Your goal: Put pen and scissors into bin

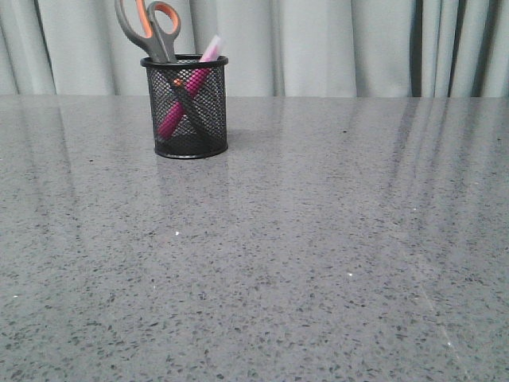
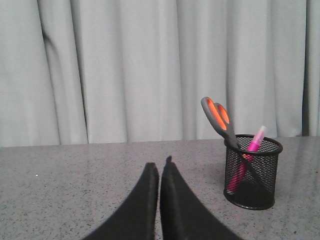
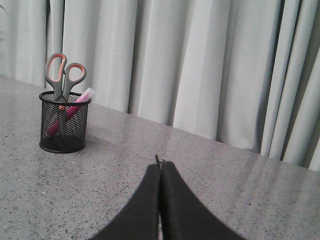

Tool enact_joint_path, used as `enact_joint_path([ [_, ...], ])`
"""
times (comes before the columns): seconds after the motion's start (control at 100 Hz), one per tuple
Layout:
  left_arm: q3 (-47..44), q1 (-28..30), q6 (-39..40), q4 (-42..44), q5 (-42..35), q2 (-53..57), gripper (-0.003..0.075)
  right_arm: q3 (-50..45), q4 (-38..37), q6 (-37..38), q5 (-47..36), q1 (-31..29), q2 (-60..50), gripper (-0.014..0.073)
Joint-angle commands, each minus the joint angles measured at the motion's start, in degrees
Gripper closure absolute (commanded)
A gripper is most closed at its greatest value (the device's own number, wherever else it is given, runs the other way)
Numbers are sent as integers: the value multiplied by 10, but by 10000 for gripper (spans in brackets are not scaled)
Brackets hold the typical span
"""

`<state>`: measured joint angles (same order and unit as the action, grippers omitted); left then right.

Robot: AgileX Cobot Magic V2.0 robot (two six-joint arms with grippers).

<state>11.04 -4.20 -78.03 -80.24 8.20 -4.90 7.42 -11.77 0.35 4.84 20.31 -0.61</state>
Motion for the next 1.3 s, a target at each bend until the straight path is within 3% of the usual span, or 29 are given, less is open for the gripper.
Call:
enact_joint_path([
  [0.0, 14, -4, 5, -8, -7, -5, 742, 14, -2, -4, -38, -3, -8, 669],
  [0.08, 14, -4, 24, 34, -21, -5, 741, 14, -2, -4, -38, -3, -8, 669],
  [0.13, 14, -4, 97, 105, -31, -5, 742, 14, -2, -4, -38, -3, -8, 669],
  [0.18, 13, -1, 228, 235, -39, -5, 742, 14, -2, -4, -38, -3, -8, 669],
  [0.23, 9, -1, 419, 419, -48, -5, 742, 14, -2, -4, -38, -3, -8, 669],
  [0.3, -5, -1, 634, 606, -68, -5, 742, 14, -2, -4, -38, -3, -8, 669],
  [0.37, -28, -1, 740, 720, -90, -5, 742, 14, -2, -4, -38, -3, -8, 669],
  [0.69, -125, -2, 756, 739, -118, 56, 742, 14, -2, -4, -38, -3, -8, 669],
  [1.29, -124, -2, 756, 736, -99, 66, 742, 14, -2, -4, -38, -3, -7, 669],
])
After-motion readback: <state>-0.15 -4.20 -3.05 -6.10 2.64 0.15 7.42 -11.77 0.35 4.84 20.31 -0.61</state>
